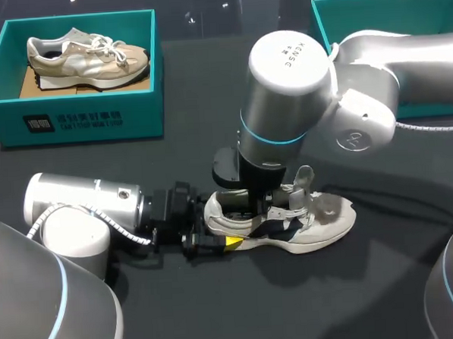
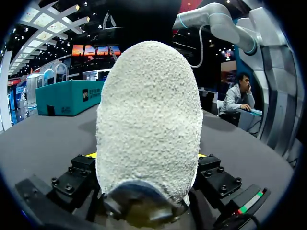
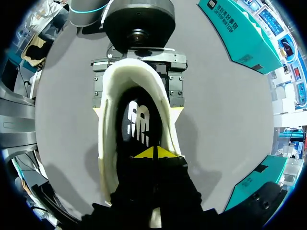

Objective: Take the shoe out of the shoebox, open the shoe tongue, remove and reinsert the insole, then place the shoe into the shoebox

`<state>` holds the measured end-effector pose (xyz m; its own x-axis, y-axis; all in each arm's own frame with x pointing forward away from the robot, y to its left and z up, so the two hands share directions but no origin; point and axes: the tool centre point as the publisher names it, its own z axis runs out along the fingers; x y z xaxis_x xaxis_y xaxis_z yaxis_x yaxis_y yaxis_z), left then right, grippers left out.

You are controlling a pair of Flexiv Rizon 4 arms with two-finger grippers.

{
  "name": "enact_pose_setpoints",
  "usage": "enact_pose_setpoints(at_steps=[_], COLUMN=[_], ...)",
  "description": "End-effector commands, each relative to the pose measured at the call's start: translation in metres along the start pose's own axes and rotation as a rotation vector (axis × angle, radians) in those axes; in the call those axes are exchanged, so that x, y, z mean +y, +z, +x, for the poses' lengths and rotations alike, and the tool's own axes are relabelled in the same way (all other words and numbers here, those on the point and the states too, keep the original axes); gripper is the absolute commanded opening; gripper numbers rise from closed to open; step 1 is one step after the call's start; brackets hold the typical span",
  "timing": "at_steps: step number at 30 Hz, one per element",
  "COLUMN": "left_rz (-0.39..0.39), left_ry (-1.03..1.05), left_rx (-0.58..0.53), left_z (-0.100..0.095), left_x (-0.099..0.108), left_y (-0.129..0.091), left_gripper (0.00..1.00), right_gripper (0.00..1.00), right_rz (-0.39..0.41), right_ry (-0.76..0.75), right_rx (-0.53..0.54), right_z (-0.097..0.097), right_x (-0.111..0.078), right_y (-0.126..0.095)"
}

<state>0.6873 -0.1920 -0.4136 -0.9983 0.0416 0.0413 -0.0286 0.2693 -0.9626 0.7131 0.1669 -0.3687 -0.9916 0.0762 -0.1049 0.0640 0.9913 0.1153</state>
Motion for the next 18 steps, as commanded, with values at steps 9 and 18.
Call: enact_pose_setpoints(at_steps=[9, 18], left_rz=[0.0, 0.0], left_ry=[0.0, 0.0], left_rx=[0.0, 0.0], left_z=[0.001, 0.001], left_x=[0.001, 0.001], left_y=[0.0, 0.0], left_gripper=[0.0, 0.0], right_gripper=[0.0, 0.17], right_rz=[0.0, 0.013], right_ry=[0.058, 0.067], right_rx=[-0.022, -0.004], right_z=[-0.002, -0.001], right_x=[-0.034, -0.037], right_y=[0.005, 0.012])
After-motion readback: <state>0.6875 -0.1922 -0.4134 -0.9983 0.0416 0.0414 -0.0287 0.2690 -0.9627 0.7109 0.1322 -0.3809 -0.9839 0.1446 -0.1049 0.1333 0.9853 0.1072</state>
